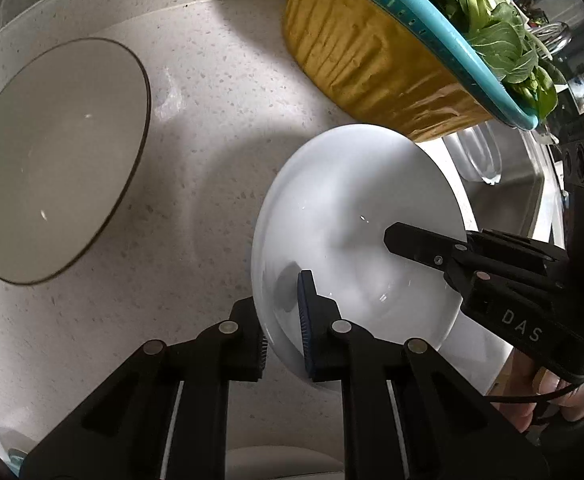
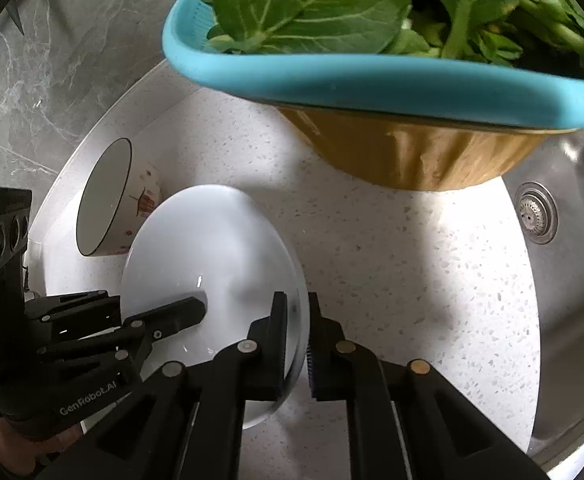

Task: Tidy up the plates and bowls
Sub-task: 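Close both grippers on the rim of the second white bowl, then carry the second white bowl with both grippers and lower it into the first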

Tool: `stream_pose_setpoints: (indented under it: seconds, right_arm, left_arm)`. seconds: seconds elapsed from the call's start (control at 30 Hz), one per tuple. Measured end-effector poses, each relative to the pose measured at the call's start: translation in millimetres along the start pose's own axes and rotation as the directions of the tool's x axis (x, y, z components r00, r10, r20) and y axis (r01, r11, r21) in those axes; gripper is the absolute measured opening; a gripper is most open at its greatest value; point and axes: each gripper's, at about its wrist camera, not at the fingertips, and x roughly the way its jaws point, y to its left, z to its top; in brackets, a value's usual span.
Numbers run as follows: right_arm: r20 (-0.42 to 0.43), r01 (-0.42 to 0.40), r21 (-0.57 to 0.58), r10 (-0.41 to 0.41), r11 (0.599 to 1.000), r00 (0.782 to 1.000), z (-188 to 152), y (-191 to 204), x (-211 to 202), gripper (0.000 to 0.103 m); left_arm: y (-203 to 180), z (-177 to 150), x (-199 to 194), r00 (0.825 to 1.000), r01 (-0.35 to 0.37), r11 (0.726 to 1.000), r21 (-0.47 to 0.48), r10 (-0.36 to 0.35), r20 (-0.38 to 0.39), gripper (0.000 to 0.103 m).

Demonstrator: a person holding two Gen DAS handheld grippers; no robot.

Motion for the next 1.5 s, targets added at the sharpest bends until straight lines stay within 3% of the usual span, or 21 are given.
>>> stream_pose_setpoints:
  seconds: [0.27,0.5,0.67,0.87,1.13,1.5]
  right_arm:
    - [-0.004,-0.006,0.008,0.006,1.0,1.0,2,5,-12,0.009]
    - [0.011,-0.054,-0.046,0.055,0.997,0.998,1,34,-41,0.009]
    - [-0.004,-0.094,-0.13,0.094,0.987,0.996,-13,69,-57,0.009]
    - [-0.067,-0.144,-0.219,0.132,0.965,0.989,-48,107,-55,0.009]
    - [-0.162,-0.159,-0.277,0.117,0.948,0.98,-87,130,-35,0.009]
    - [-0.217,-0.121,-0.297,0.057,0.947,0.975,-110,129,0,0.009]
  left_arm:
    - [-4,-4,-15,1.0,0.013,0.999,-0.033,-0.012,0.017,0.011]
    - [-2,-27,-68,0.997,0.009,0.998,-0.063,-0.004,0.08,0.011]
    - [7,-68,-108,0.993,-0.011,0.994,-0.108,0.024,0.12,0.011]
    - [26,-138,-130,0.992,-0.024,0.982,-0.19,0.047,0.121,0.012]
    - [40,-219,-112,0.997,0.004,0.958,-0.287,0.019,0.077,0.012]
    - [44,-234,-68,0.998,-0.041,0.959,-0.28,0.051,0.03,0.012]
